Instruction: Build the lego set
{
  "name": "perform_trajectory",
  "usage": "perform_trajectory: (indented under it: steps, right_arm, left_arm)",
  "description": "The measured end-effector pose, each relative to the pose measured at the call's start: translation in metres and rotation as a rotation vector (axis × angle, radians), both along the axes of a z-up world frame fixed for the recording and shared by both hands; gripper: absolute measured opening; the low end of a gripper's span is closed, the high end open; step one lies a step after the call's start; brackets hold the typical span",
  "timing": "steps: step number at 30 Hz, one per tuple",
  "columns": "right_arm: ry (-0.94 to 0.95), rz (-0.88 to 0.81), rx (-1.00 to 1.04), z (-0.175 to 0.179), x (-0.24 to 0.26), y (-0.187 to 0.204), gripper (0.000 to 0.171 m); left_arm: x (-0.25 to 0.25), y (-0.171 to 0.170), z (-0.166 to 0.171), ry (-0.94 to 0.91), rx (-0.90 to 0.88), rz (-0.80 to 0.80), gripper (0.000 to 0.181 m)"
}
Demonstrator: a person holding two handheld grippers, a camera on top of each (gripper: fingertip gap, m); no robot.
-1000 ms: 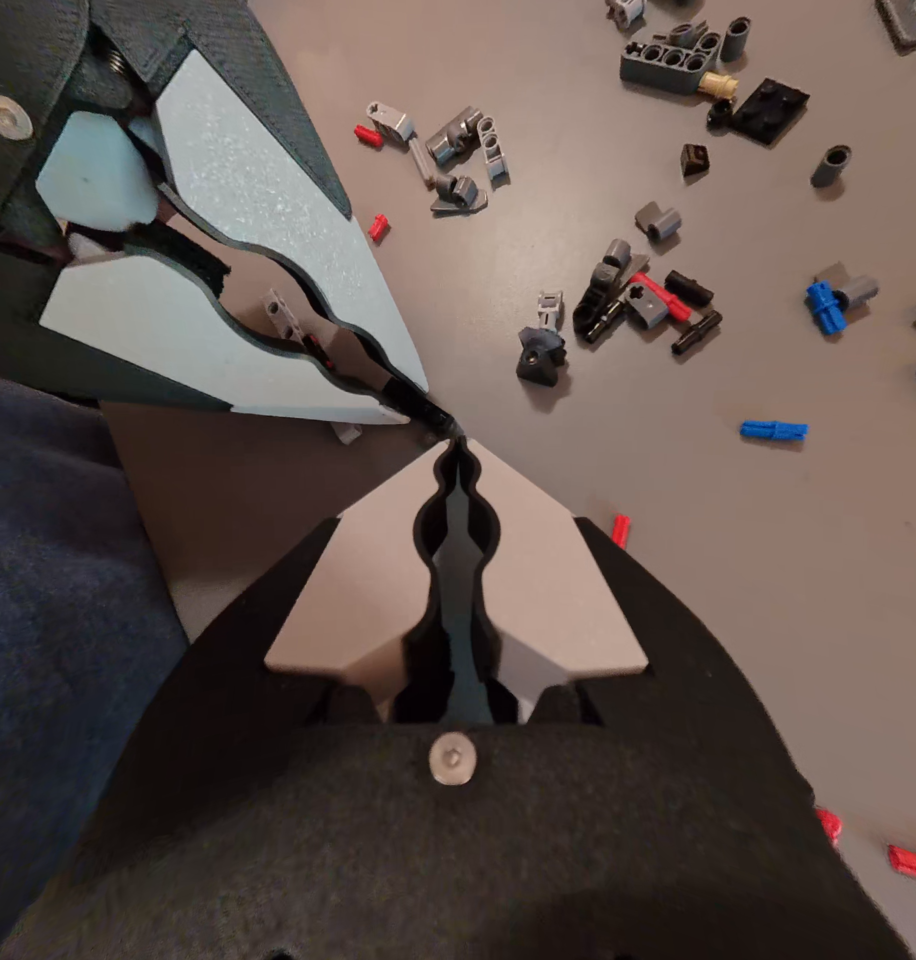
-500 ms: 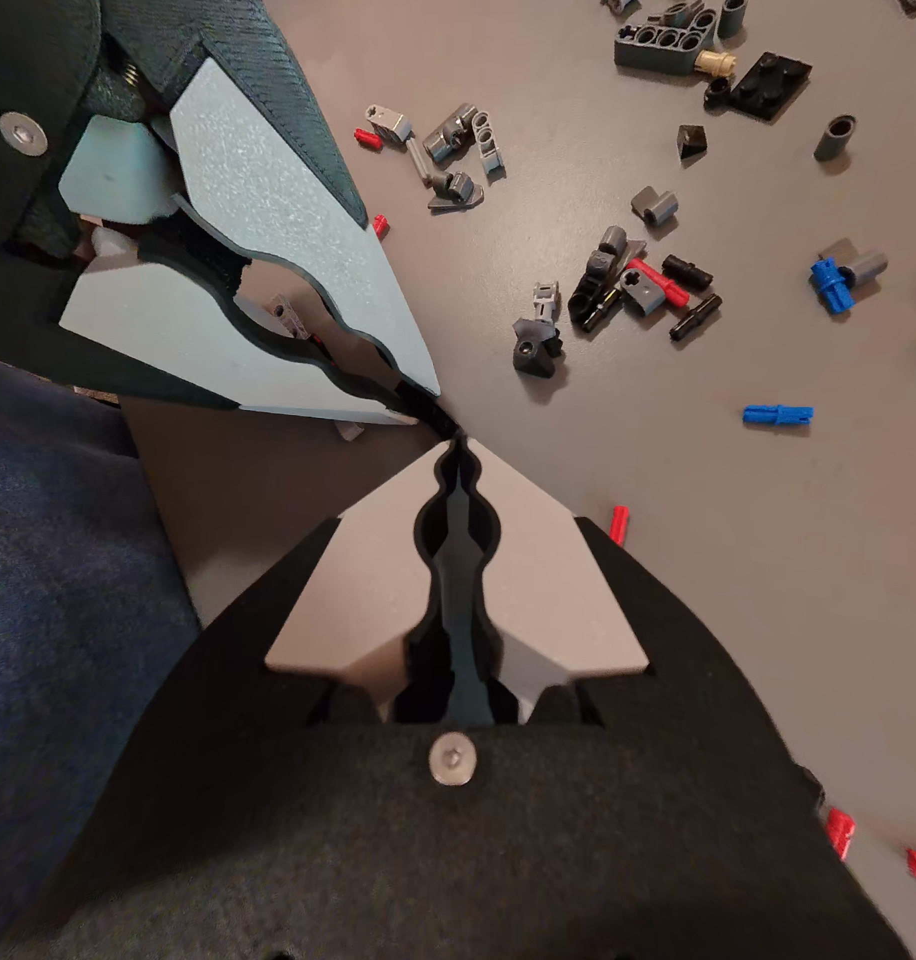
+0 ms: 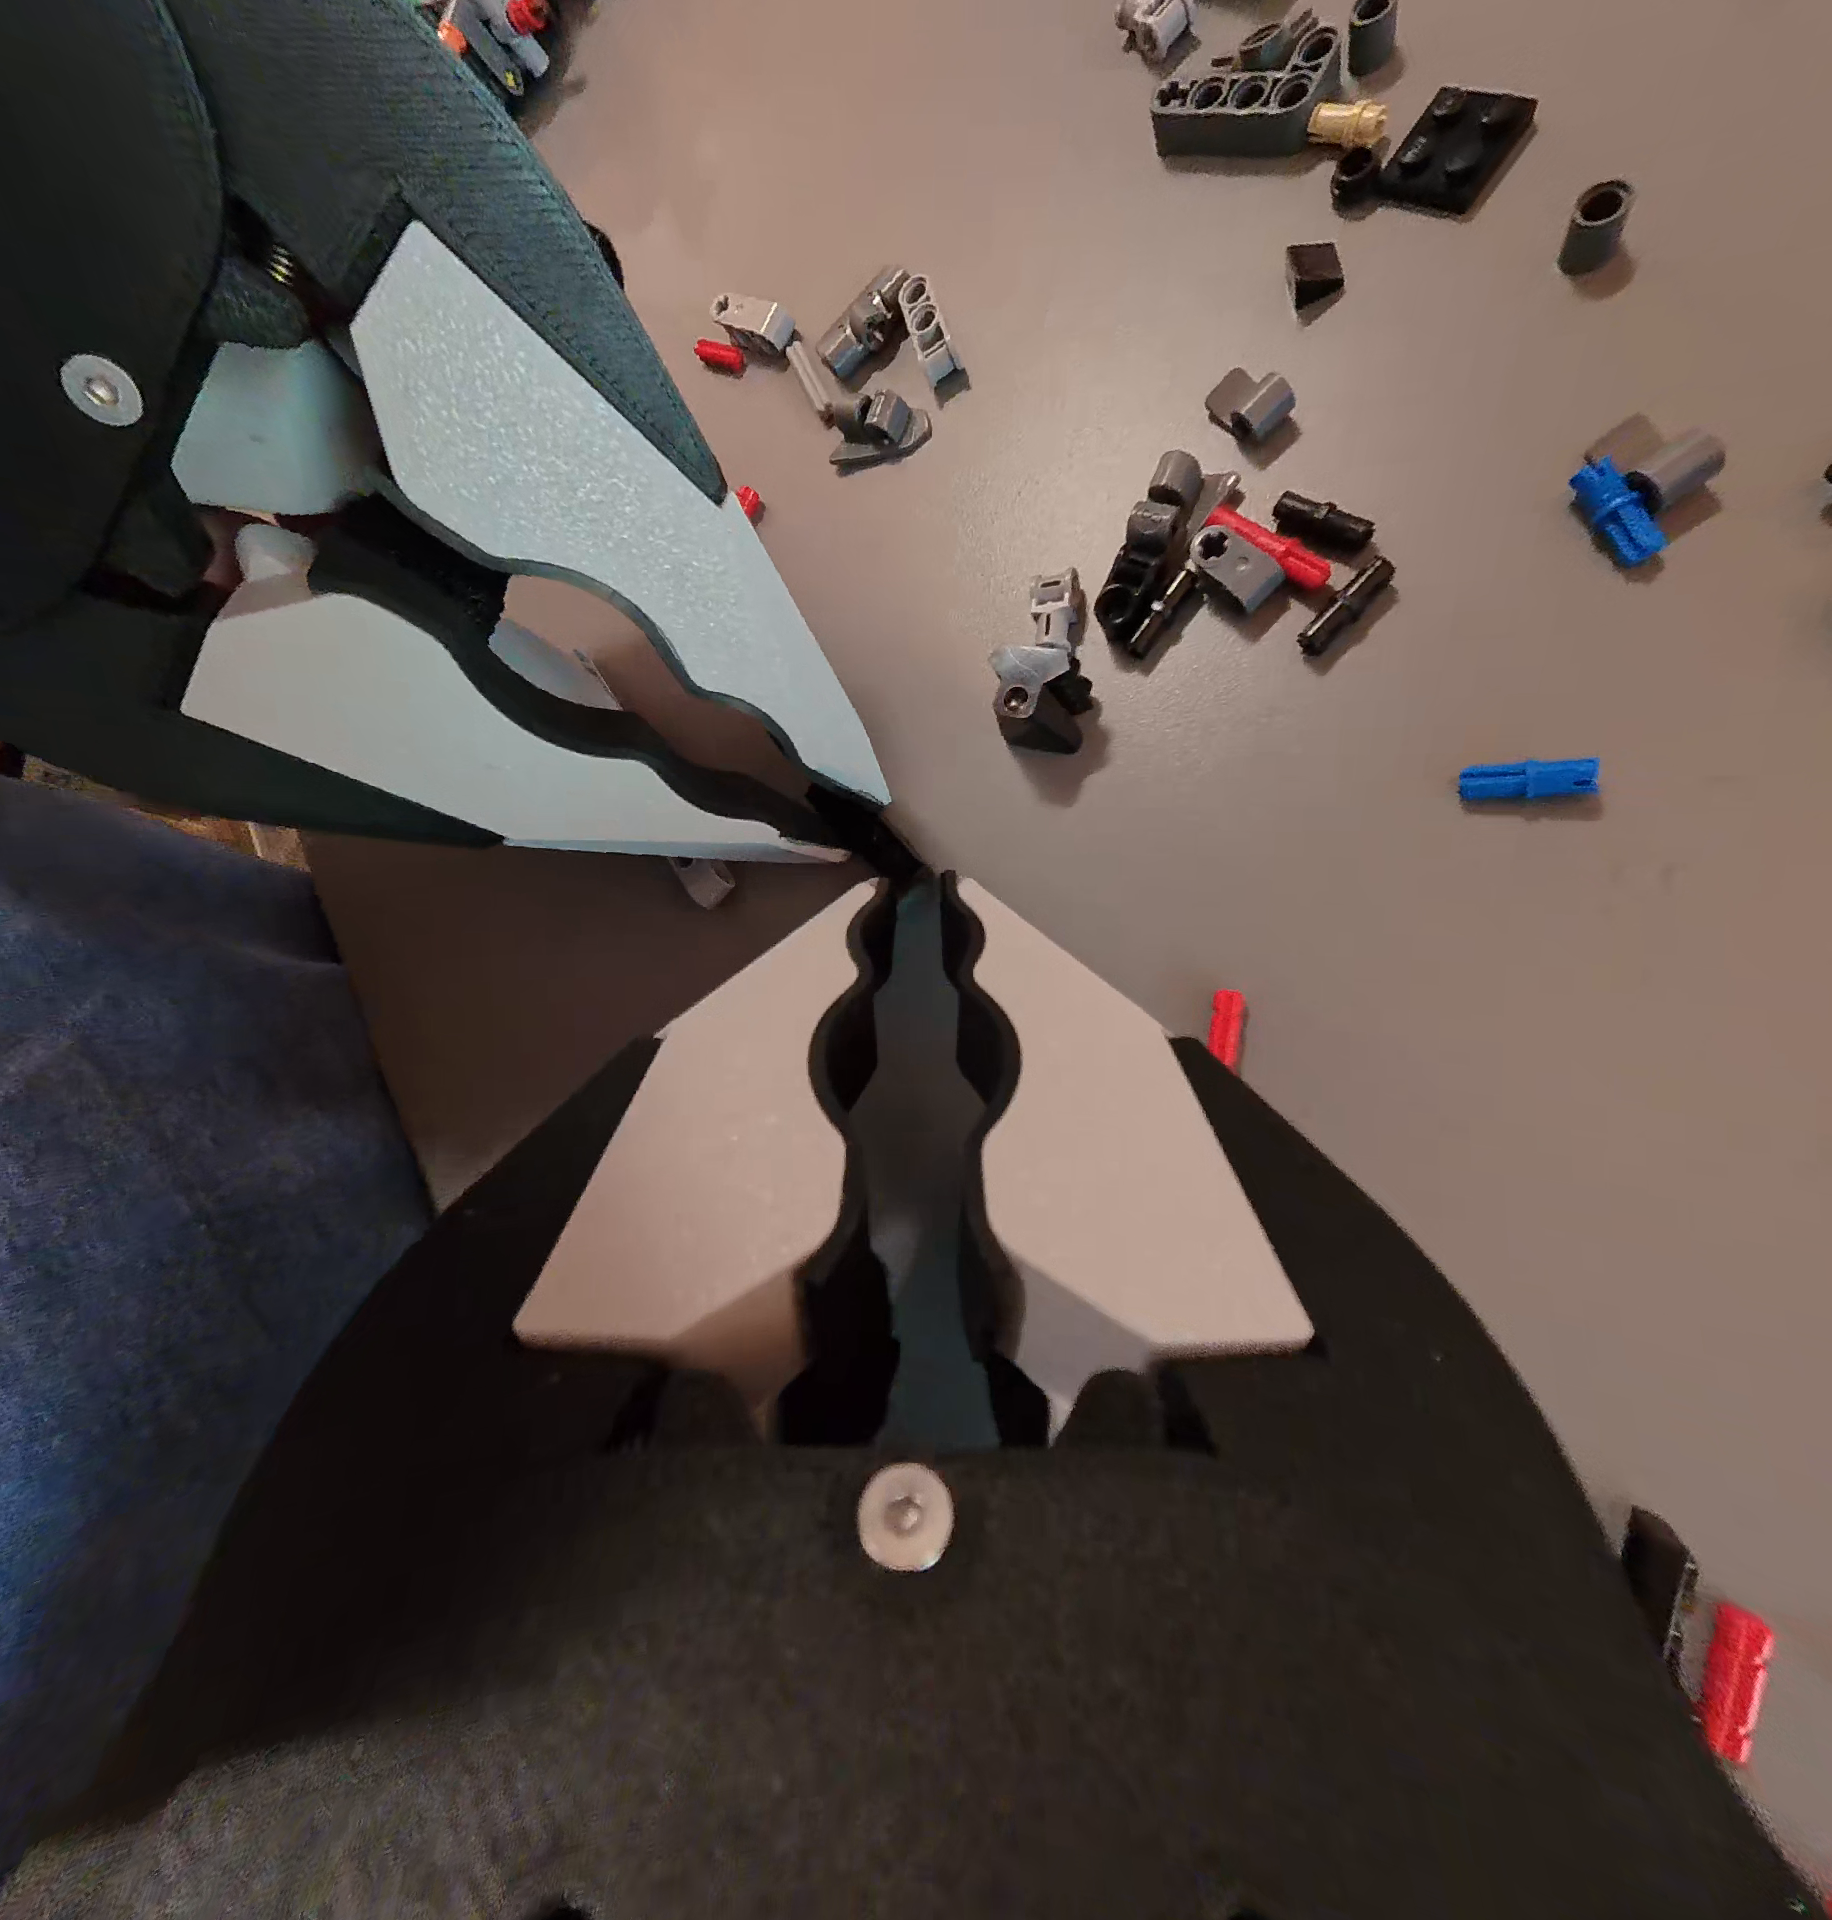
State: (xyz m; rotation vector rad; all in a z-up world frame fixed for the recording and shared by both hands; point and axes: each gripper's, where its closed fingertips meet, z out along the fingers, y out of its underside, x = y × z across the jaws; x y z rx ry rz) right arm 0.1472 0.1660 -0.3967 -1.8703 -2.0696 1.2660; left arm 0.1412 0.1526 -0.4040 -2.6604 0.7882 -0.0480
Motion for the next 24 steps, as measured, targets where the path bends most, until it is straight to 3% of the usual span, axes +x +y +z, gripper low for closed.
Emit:
perform_trajectory:
  steps: [24]
  right_arm:
    - [-0.040, -0.063, -0.003, -0.0033, -0.0016, 0.0080, 0.000]
  left_arm:
    - [0.0006, 0.0049, -0.0004, 0.009, -0.027, -0.117, 0.007]
